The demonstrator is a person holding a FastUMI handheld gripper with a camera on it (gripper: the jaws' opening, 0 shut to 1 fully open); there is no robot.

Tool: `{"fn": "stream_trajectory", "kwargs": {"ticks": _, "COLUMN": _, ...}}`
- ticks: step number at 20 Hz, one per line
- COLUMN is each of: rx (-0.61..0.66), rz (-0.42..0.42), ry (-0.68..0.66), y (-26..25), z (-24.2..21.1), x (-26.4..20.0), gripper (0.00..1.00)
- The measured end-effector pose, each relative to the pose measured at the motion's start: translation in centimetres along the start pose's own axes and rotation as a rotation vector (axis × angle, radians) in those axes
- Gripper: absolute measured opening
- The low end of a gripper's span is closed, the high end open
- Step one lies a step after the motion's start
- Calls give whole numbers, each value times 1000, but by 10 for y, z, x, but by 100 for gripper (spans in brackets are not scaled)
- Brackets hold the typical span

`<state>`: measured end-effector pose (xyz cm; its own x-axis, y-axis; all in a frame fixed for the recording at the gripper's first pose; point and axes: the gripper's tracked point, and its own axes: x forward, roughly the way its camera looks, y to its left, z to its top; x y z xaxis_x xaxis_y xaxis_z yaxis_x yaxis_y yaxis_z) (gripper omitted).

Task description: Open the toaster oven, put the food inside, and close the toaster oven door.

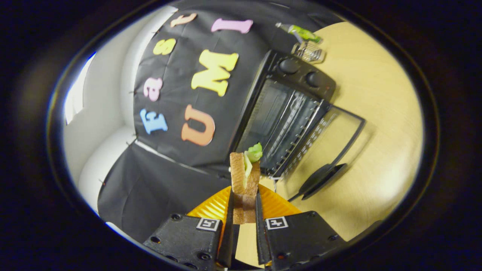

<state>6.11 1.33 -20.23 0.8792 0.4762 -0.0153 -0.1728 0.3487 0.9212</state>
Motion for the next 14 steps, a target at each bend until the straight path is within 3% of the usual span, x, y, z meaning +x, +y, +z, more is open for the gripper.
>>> {"fn": "stream_trajectory", "kwargs": {"ticks": 2, "rx": 52, "rz": -35, "ry": -101, "y": -15, "z": 29, "x": 0, "gripper": 31}}
{"fn": "stream_trajectory", "kwargs": {"ticks": 5, "rx": 76, "rz": -97, "ry": -179, "y": -39, "z": 35, "x": 24, "gripper": 31}}
{"fn": "stream_trajectory", "kwargs": {"ticks": 7, "rx": 90, "rz": -96, "ry": -215, "y": -40, "z": 39, "x": 45, "gripper": 31}}
{"fn": "stream_trajectory", "kwargs": {"ticks": 14, "rx": -14, "rz": -227, "ry": -213, "y": -47, "z": 53, "x": 109, "gripper": 32}}
